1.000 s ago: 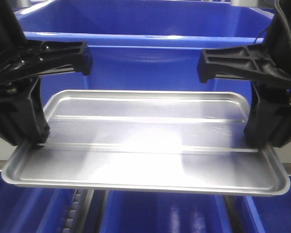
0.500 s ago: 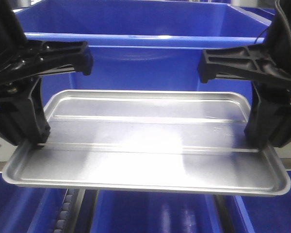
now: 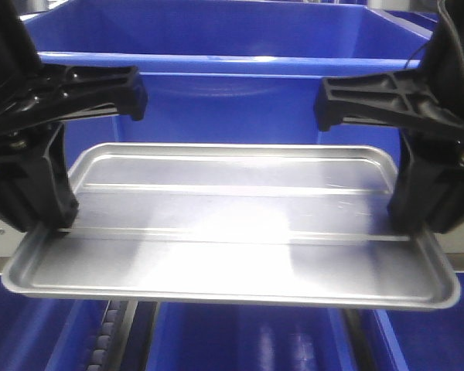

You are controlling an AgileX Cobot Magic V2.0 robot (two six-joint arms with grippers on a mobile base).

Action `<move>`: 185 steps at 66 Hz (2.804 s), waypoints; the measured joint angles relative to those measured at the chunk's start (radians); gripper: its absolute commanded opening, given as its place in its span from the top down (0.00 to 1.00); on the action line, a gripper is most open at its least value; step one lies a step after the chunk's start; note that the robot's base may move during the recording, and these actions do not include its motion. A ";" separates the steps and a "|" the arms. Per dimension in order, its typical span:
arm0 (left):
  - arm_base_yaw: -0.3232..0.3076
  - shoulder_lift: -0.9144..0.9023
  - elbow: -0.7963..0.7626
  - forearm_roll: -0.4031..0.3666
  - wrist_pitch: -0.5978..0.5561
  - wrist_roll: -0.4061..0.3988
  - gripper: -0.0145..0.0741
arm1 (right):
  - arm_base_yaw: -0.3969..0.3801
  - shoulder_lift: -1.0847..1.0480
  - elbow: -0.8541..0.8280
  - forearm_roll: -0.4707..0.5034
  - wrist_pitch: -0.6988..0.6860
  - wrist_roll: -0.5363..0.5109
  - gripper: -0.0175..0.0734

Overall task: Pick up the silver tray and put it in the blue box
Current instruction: 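Carry the tray forward over the empty blue bin, then lower the tray into the blue bin and open both grippers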

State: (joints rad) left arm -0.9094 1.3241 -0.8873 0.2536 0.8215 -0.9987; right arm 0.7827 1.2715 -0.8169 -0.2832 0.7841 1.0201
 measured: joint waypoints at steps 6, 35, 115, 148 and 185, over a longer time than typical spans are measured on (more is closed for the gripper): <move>0.000 0.000 0.000 0.002 0.004 0.000 0.95 | 0.000 0.000 0.000 0.000 -0.010 0.000 0.74; 0.000 0.000 0.000 0.004 -0.004 -0.006 0.95 | 0.000 0.000 0.000 -0.077 -0.032 0.000 0.74; -0.047 -0.074 -0.291 0.160 0.118 0.061 0.95 | -0.022 -0.127 -0.231 -0.169 0.101 -0.063 0.74; 0.246 0.195 -0.630 0.018 0.012 0.452 0.95 | -0.215 0.210 -0.655 -0.139 0.102 -0.316 0.74; 0.383 0.434 -0.648 -0.017 -0.226 0.479 0.95 | -0.351 0.472 -0.740 -0.024 -0.108 -0.451 0.74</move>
State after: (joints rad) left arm -0.5259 1.7583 -1.5351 0.2369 0.5955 -0.5198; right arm 0.4316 1.7436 -1.5573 -0.3071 0.6762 0.5691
